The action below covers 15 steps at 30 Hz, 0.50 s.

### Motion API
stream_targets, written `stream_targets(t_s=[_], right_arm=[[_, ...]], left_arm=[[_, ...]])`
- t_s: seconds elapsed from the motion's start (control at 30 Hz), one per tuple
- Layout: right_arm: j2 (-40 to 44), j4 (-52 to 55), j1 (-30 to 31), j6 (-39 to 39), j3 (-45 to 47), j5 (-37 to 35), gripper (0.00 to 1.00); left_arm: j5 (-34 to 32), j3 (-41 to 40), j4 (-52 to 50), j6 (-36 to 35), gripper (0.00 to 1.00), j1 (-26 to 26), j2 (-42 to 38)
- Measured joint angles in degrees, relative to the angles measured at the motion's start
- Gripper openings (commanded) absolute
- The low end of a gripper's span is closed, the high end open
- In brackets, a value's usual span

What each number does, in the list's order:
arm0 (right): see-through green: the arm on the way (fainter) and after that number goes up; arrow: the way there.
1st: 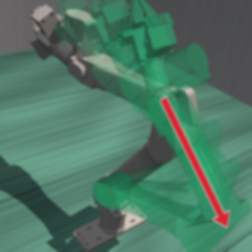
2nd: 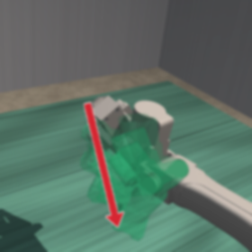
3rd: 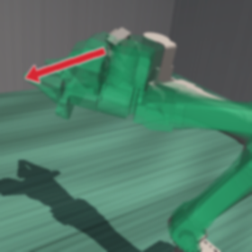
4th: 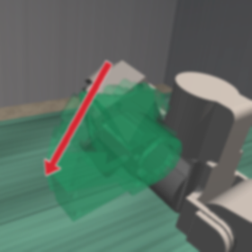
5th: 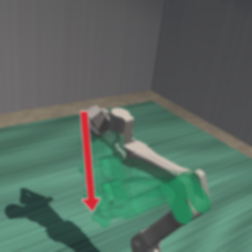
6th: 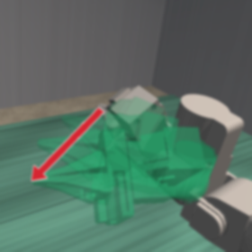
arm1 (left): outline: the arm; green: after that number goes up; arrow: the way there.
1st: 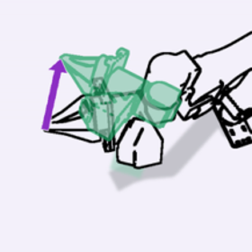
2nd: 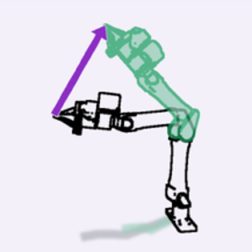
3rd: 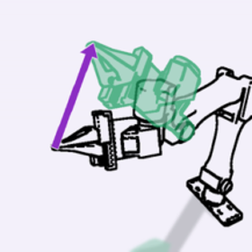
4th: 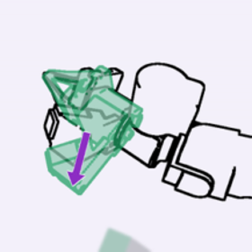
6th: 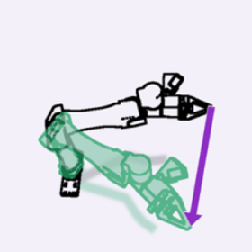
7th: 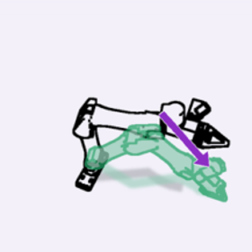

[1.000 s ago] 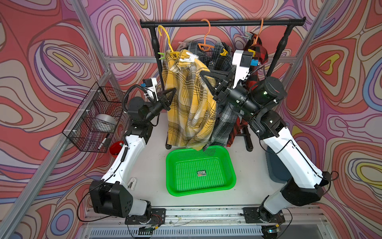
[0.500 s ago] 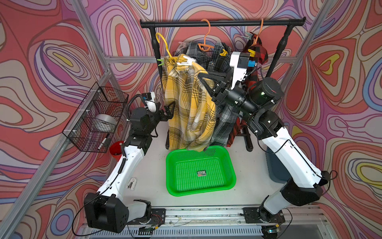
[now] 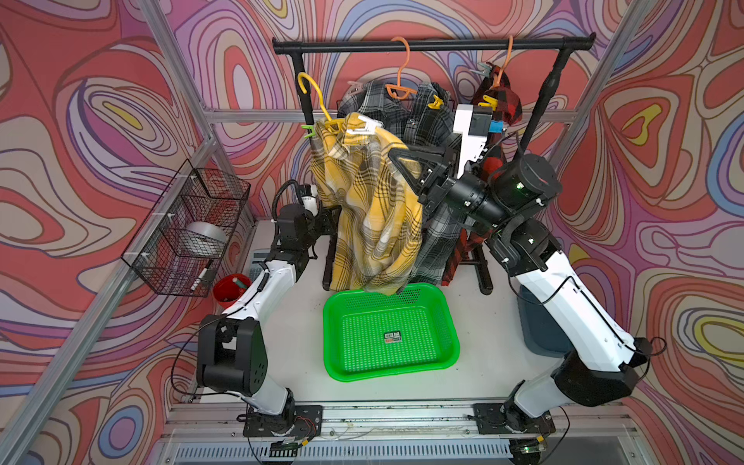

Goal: Remove the clothespins securing long-sleeve shirts to the hanger
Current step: Place the long-sleeve shirt at the bin.

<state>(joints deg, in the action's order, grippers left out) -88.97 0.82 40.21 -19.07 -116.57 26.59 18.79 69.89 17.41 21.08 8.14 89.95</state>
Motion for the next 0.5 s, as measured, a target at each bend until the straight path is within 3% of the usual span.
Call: stream_targets(t_s=[0.2,0.5], right_arm=[[0.1,-1.1,0.0,-1.2,0.5,0.7,0.0],[-0.8,-1.7,0.0,-2.1,-0.4,2.0,0.0]], left_arm=[[4.5,0.6,5.0,2.2,0.0,0.0,-2.0],[8.1,2.4,7.4,3.0,0.0,0.0,-11.6]])
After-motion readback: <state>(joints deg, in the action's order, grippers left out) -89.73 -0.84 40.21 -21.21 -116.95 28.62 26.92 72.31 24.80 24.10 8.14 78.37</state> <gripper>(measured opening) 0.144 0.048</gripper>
